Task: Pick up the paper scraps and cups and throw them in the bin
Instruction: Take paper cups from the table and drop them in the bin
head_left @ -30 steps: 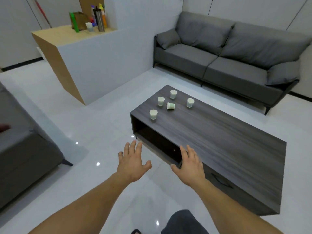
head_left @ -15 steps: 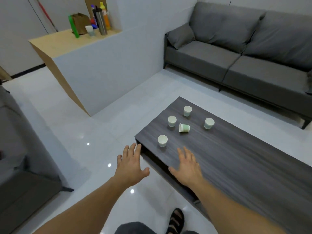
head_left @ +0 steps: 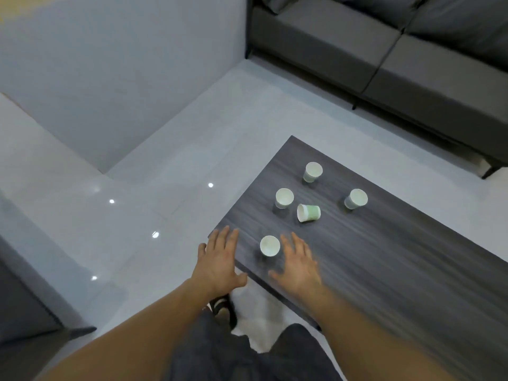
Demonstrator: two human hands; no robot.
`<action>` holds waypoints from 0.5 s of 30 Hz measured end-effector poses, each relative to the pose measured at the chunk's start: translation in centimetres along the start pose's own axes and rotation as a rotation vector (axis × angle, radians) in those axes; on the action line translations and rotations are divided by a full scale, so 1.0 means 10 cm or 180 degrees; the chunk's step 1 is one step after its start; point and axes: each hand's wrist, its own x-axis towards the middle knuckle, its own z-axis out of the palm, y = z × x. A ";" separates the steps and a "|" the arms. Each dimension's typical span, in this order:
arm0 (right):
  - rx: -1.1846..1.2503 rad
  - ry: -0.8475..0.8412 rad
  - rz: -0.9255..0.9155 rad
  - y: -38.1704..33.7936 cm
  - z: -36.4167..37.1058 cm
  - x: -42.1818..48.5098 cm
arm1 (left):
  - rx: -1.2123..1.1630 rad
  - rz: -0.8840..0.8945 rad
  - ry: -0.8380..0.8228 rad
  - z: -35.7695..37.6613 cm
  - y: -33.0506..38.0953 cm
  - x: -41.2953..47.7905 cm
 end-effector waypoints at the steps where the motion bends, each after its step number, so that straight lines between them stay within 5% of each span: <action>1: 0.0008 -0.0044 0.0066 -0.05 0.05 0.13 | 0.0007 0.0068 -0.0101 0.00 -0.09 0.15; 15: 0.0315 -0.0307 0.0625 0.08 1.18 1.69 | -0.0280 0.0655 -0.0762 1.09 -0.64 1.74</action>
